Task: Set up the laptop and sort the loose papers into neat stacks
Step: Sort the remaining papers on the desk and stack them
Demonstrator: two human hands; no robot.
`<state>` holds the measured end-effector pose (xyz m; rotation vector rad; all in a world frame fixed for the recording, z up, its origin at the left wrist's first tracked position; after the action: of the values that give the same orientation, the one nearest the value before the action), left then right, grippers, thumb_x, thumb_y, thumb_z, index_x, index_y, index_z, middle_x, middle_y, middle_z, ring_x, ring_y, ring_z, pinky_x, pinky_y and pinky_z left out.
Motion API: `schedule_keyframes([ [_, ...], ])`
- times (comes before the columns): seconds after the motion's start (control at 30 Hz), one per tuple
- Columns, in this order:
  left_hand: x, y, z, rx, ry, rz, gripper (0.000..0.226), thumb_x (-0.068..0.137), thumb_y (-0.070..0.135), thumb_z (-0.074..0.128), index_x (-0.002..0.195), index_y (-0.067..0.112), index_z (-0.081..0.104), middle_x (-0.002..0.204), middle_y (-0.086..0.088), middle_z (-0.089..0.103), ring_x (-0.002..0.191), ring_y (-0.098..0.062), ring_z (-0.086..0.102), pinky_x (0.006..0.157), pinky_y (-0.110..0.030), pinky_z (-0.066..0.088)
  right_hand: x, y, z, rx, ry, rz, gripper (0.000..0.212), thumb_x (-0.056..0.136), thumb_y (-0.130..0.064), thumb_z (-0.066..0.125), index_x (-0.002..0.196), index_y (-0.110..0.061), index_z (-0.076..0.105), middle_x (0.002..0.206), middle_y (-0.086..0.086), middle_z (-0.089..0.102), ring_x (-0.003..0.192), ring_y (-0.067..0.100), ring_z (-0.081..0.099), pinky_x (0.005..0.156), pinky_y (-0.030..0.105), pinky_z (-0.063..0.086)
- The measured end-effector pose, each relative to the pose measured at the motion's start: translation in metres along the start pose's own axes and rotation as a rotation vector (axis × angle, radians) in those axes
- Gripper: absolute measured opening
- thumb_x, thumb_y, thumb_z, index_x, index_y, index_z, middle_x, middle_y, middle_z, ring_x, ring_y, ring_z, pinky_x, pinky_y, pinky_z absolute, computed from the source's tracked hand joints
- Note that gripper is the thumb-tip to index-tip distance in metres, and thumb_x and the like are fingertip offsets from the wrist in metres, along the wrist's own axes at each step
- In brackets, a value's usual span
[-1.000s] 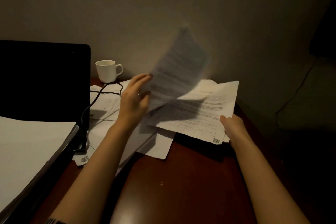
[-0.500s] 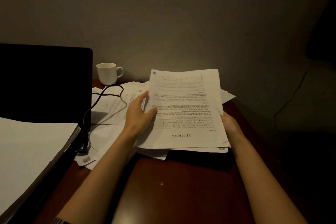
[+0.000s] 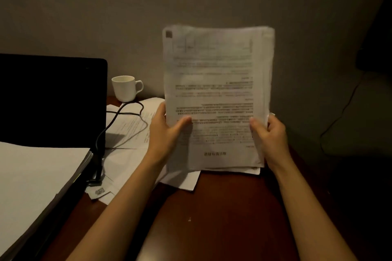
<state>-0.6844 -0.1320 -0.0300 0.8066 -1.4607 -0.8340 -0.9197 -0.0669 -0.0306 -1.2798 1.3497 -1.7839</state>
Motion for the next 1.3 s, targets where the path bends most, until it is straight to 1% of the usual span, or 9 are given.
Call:
schedule_keyframes([
  [0.2,-0.018,0.031,0.025,0.09,0.004,0.259,0.047,0.087,0.008,0.066,0.112,0.038,0.041,0.101,0.025,0.052,0.094,0.018,0.052,0.072,-0.003,0.045,-0.005,-0.019,-0.002,-0.052,0.153,-0.203,0.016,0.093,-0.014,0.057,0.095,-0.03,0.055,0.095,-0.01,0.064,0.086,0.0,0.064,0.071,0.015,0.053],
  [0.37,-0.017,-0.001,0.025,0.131,-0.063,0.074,0.035,0.087,0.022,0.066,0.116,0.031,0.049,0.103,0.022,0.057,0.094,0.007,0.057,0.073,-0.013,0.05,0.0,0.011,-0.009,0.001,0.094,0.031,0.012,0.088,-0.017,0.065,0.098,-0.019,0.061,0.097,-0.001,0.069,0.088,0.011,0.068,0.072,0.024,0.056],
  [0.53,-0.012,-0.022,0.012,0.234,-0.126,-0.102,0.029,0.099,0.035,0.041,0.11,0.018,0.062,0.102,0.007,0.063,0.092,-0.01,0.057,0.071,-0.012,0.043,0.003,0.041,-0.018,0.035,0.192,0.199,0.017,0.092,-0.006,0.059,0.107,-0.011,0.064,0.096,0.0,0.066,0.088,0.017,0.064,0.072,0.029,0.052],
  [0.63,-0.005,-0.035,-0.005,0.858,-0.219,-0.047,0.036,0.101,0.034,0.04,0.12,0.015,0.063,0.128,-0.003,0.057,0.117,-0.018,0.049,0.103,-0.033,0.037,0.004,0.058,-0.03,0.038,0.317,0.298,0.027,0.092,-0.004,0.058,0.119,-0.007,0.061,0.109,0.007,0.065,0.097,0.024,0.063,0.082,0.036,0.052],
  [0.7,-0.003,-0.051,-0.01,1.138,-0.34,-0.055,0.034,0.095,0.029,0.048,0.127,0.023,0.057,0.143,0.001,0.045,0.135,-0.017,0.035,0.118,-0.047,0.015,0.003,0.065,-0.04,0.005,0.414,0.337,0.027,0.093,-0.003,0.056,0.12,-0.006,0.061,0.114,0.01,0.064,0.096,0.023,0.062,0.082,0.037,0.052],
  [0.87,-0.004,-0.084,-0.014,1.145,-0.549,-0.207,0.071,0.088,0.046,0.042,0.15,0.024,0.018,0.16,0.0,0.011,0.147,-0.021,0.005,0.114,-0.056,-0.006,-0.001,0.074,-0.048,0.013,0.478,0.415,0.029,0.094,-0.001,0.053,0.121,-0.008,0.06,0.107,0.005,0.062,0.086,0.019,0.058,0.069,0.03,0.048],
  [0.97,-0.007,-0.095,-0.014,1.188,-0.649,-0.276,0.082,0.078,0.056,0.027,0.153,0.026,0.008,0.161,-0.001,-0.001,0.147,-0.023,-0.003,0.116,-0.055,-0.005,0.0,0.073,-0.048,0.046,0.472,0.416,0.031,0.095,0.0,0.052,0.123,-0.01,0.059,0.102,0.001,0.059,0.088,0.018,0.058,0.071,0.031,0.048],
  [1.07,-0.005,-0.094,-0.012,1.256,-0.63,-0.278,0.066,0.096,0.055,0.032,0.152,0.032,0.007,0.161,-0.002,0.0,0.147,-0.023,-0.001,0.117,-0.05,-0.002,-0.001,0.074,-0.048,0.059,0.487,0.433,0.03,0.095,-0.002,0.052,0.123,-0.011,0.059,0.102,0.001,0.06,0.088,0.019,0.059,0.071,0.032,0.049],
  [1.3,0.005,-0.069,-0.019,1.096,-0.239,-0.06,0.039,0.098,0.031,0.046,0.137,0.025,0.05,0.135,-0.002,0.055,0.121,-0.023,0.049,0.097,-0.038,0.041,-0.005,0.073,-0.058,0.112,0.605,0.447,0.029,0.095,-0.005,0.053,0.124,-0.009,0.057,0.112,0.007,0.063,0.087,0.02,0.06,0.068,0.031,0.051],
])
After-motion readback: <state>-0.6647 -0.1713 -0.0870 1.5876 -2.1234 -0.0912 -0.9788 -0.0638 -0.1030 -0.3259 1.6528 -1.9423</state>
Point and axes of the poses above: each hand's wrist, its own x-axis towards the middle knuckle, its own z-axis out of the palm, y = z × x, the point moved 7 cm from there along x, towards the middle knuckle
